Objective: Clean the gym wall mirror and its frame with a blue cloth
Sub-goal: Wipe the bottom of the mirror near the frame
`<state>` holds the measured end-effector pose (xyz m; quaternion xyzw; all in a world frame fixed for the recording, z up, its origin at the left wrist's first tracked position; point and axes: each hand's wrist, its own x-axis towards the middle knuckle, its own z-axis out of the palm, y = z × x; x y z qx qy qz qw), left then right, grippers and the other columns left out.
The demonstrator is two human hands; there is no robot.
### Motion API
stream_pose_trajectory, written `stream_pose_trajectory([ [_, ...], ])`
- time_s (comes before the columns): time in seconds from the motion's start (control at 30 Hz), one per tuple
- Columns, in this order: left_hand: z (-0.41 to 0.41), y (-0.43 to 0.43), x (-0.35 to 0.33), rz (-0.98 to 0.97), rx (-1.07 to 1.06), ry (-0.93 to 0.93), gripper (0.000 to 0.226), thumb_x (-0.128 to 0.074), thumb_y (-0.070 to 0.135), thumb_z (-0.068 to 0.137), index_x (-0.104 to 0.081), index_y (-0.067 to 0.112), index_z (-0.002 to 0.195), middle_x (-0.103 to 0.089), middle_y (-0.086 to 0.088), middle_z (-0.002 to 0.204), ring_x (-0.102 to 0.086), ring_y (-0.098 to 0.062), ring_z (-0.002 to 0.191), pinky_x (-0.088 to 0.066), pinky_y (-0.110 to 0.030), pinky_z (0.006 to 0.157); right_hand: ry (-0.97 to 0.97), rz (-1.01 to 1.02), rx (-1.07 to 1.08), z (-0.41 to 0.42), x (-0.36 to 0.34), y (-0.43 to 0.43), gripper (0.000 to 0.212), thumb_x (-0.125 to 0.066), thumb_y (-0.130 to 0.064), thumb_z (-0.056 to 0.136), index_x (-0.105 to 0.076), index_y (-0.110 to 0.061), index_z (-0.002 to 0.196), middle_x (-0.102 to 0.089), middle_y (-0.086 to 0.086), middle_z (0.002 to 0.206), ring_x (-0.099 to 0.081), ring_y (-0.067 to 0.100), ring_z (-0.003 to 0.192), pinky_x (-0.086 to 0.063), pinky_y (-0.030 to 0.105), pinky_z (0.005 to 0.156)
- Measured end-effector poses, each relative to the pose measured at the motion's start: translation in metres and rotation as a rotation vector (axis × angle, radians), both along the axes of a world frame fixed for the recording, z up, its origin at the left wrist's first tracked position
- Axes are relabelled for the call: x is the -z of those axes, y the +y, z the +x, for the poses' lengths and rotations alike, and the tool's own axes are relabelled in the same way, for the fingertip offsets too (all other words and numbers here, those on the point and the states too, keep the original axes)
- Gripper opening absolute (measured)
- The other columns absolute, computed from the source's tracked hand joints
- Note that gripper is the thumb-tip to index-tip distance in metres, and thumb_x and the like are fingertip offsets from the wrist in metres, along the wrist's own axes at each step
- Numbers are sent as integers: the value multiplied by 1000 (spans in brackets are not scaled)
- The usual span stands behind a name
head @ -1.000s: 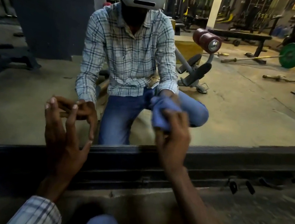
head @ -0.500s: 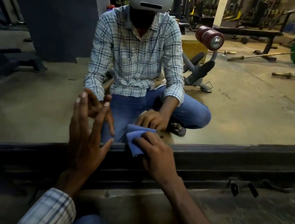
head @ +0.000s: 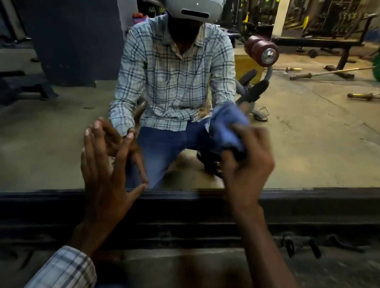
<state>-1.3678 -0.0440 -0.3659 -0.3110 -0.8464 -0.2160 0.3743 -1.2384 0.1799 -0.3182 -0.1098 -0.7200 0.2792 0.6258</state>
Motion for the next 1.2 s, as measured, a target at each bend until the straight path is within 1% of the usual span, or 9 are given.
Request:
stream_pose_trajectory([
  [0.07, 6, 5, -1, 21, -1, -23, 129, -98, 37, 59, -23, 18, 163, 3, -28, 170, 2, -43, 158, -22, -65, 119, 72, -94, 34, -1, -8, 8, 36, -73, 8, 76, -72, -3, 110, -63, 11, 109, -62, 25, 100, -53, 42, 85],
  [0.23, 19, 16, -5, 16, 7, 21, 124, -98, 36, 61, -28, 12, 161, -3, -27, 170, -5, -42, 158, -24, -61, 120, -237, 255, -184, 4, 10, 6, 38, -79, -2, 79, -72, -8, 115, -65, 10, 115, -62, 30, 106, -53, 41, 89],
  [0.4, 37, 49, -20, -17, 82, 30, 127, -96, 40, 62, -22, 22, 163, -2, -25, 171, -1, -38, 159, -23, -56, 120, 109, -110, 37, 16, -22, 42, 37, -71, 2, 76, -71, -7, 112, -62, 10, 109, -61, 21, 99, -52, 36, 83],
  [0.57, 51, 78, -33, -49, 120, 56, 124, -91, 49, 69, -16, 27, 165, 0, -22, 172, -1, -37, 160, -23, -57, 120, -346, 383, -211, 23, 12, 38, 34, -77, -11, 80, -71, -12, 113, -63, 10, 112, -62, 32, 106, -55, 45, 84],
  [0.77, 62, 100, -30, -117, 103, 74, 137, -96, 45, 62, -7, 33, 165, 1, -24, 171, -2, -42, 159, -24, -62, 120, 97, -28, 82, 42, -32, 88, 37, -72, 0, 78, -70, -7, 114, -62, 10, 109, -60, 20, 98, -47, 25, 81],
  [0.87, 67, 107, -28, -113, 77, 91, 130, -95, 43, 64, -13, 29, 164, -3, -26, 170, -6, -46, 157, -26, -63, 119, -178, 190, -133, 31, 24, 69, 43, -77, -1, 78, -70, -6, 120, -64, 13, 117, -61, 29, 107, -50, 36, 91],
  [0.93, 68, 108, -30, -114, 72, 104, 126, -95, 37, 66, -16, 26, 164, -6, -28, 169, -9, -48, 157, -28, -63, 117, -348, 351, -200, 34, 72, 61, 34, -75, -13, 83, -73, -9, 117, -65, 11, 112, -64, 31, 100, -53, 36, 80],
  [1.03, 72, 109, -32, -138, 40, 87, 131, -96, 33, 62, -15, 25, 164, -5, -28, 169, -10, -48, 156, -30, -63, 115, -439, 460, -213, 41, 106, 68, 28, -67, -23, 87, -74, -12, 112, -66, 7, 109, -61, 24, 96, -54, 34, 71],
  [1.2, 75, 115, -30, -124, 22, 5, 132, -95, 43, 63, -13, 23, 165, 4, -25, 171, -1, -44, 158, -26, -61, 119, -514, 437, -240, 41, 111, 73, 43, -86, -20, 78, -70, -14, 118, -64, 6, 117, -65, 21, 99, -59, 32, 78],
])
